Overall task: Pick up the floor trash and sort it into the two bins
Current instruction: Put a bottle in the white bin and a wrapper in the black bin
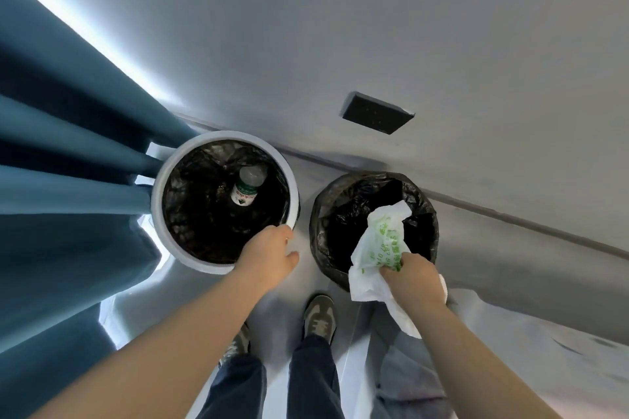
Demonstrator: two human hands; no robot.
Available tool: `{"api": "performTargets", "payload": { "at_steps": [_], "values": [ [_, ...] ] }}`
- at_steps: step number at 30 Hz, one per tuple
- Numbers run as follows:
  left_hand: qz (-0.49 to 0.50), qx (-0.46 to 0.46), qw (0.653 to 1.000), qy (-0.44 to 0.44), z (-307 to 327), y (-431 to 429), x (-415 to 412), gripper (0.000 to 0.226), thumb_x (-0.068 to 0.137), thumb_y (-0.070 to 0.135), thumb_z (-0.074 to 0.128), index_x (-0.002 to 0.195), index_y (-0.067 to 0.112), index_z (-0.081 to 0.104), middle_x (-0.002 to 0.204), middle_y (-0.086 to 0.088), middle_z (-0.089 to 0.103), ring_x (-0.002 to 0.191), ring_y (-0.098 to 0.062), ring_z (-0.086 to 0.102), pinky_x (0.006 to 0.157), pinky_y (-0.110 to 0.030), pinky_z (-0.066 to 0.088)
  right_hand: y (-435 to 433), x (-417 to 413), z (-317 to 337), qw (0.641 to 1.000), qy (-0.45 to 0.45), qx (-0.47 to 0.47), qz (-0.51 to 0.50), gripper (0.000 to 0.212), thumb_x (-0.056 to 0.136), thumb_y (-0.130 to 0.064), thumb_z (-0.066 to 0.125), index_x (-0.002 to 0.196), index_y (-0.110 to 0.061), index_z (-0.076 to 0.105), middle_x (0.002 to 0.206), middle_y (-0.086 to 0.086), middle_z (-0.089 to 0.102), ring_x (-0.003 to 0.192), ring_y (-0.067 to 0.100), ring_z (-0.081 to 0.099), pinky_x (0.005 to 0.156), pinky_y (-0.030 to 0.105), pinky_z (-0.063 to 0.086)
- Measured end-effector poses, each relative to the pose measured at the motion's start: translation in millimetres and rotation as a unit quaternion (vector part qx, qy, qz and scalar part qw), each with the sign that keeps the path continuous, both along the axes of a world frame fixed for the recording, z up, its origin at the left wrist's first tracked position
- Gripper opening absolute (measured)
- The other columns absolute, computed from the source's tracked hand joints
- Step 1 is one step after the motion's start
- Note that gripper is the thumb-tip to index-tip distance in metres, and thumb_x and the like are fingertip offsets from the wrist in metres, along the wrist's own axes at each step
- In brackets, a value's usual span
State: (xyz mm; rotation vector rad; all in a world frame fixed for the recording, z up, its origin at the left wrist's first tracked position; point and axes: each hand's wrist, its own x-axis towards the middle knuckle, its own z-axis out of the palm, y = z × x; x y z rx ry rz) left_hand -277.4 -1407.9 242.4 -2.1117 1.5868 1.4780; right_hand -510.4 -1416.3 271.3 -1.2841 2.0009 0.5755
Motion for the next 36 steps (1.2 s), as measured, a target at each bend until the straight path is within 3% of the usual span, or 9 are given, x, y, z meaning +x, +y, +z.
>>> {"api": "performTargets", "payload": {
  "at_steps": [8,14,18,21,24,27,30,33,36],
  "values": [
    [-0.065,-0.016,0.998,0.021,-33,-9,-51,0.042,0.09,0.023,0.057,0.132,0.017,0.052,0.122,-0.008,0.052,0.107,-0.026,0.059,0.093,-0.035,0.048,-6,-20,-45,0.998,-0.03,0.043,0.032,0.021,0.094,-0.028,0.052,0.101,-0.009,0.059,0.098,0.006,0.061,0.082,0.019,0.049,0.069,0.027,0.037],
    [-0.077,-0.023,0.997,0.01,-58,-5,-63,0.046,0.091,0.021,0.056,0.135,0.016,0.049,0.127,-0.008,0.048,0.105,-0.025,0.057,0.091,-0.033,0.048,-18,-17,-92,0.98,-0.067,0.164,0.094,0.025,0.091,-0.025,0.056,0.107,-0.008,0.063,0.096,0.006,0.055,0.099,0.024,0.058,0.083,0.031,0.045],
    [-0.073,-0.018,0.997,0.009,-73,-6,-63,0.05,0.092,0.023,0.056,0.14,0.016,0.044,0.134,-0.005,0.043,0.108,-0.023,0.056,0.094,-0.032,0.047,-23,-19,-114,0.992,-0.059,0.088,0.063,0.017,0.092,-0.021,0.054,0.099,-0.008,0.063,0.091,0.009,0.058,0.098,0.028,0.061,0.072,0.03,0.041],
    [-0.066,-0.013,0.998,0.017,-81,-9,-63,0.052,0.093,0.023,0.055,0.143,0.015,0.042,0.136,-0.003,0.043,0.111,-0.023,0.056,0.095,-0.031,0.046,-28,-21,-127,0.997,-0.067,0.02,0.02,0.032,0.093,-0.033,0.057,0.113,-0.008,0.06,0.106,0.011,0.063,0.105,0.029,0.06,0.076,0.03,0.045],
    [-0.059,-0.02,0.998,0.015,-87,-11,-63,0.052,0.093,0.023,0.055,0.142,0.014,0.042,0.137,-0.004,0.045,0.111,-0.023,0.057,0.096,-0.035,0.047,-30,-21,-137,0.994,-0.104,0.035,-0.024,0.065,0.089,-0.051,0.058,0.133,-0.006,0.041,0.125,0.017,0.051,0.115,0.034,0.053,0.082,0.035,0.045],
    [-0.059,-0.027,0.998,0.011,-89,-12,-63,0.05,0.093,0.024,0.054,0.141,0.014,0.043,0.134,-0.005,0.047,0.109,-0.023,0.058,0.095,-0.035,0.048,-21,-17,-132,0.988,-0.148,-0.031,-0.036,0.086,0.084,-0.057,0.062,0.148,-0.013,0.024,0.144,0.016,0.034,0.131,0.035,0.038,0.103,0.046,0.042],
    [-0.058,-0.021,0.998,0.008,-88,-12,-64,0.051,0.093,0.025,0.053,0.142,0.015,0.042,0.135,-0.003,0.047,0.111,-0.021,0.057,0.095,-0.033,0.047,-3,-12,-117,0.97,-0.213,-0.107,0.048,0.084,0.084,-0.049,0.066,0.151,-0.026,0.021,0.155,0.009,0.02,0.141,0.031,0.023,0.111,0.044,0.032],
    [-0.058,-0.015,0.998,0.012,-88,-12,-64,0.052,0.094,0.025,0.053,0.143,0.015,0.04,0.136,-0.004,0.045,0.114,-0.022,0.055,0.096,-0.033,0.046,11,-13,-120,0.964,-0.2,-0.029,0.173,0.082,0.089,-0.038,0.063,0.153,-0.033,0.012,0.161,0.004,0.0,0.147,0.028,0.01,0.114,0.043,0.028],
    [-0.06,-0.014,0.998,0.01,-87,-12,-66,0.053,0.094,0.025,0.052,0.144,0.014,0.039,0.136,-0.004,0.046,0.115,-0.021,0.055,0.096,-0.033,0.046,7,-24,-134,0.976,-0.155,0.034,0.148,0.07,0.094,-0.026,0.055,0.153,-0.028,0.017,0.162,0.005,0.006,0.144,0.03,0.024,0.109,0.041,0.037]
  ]
}}
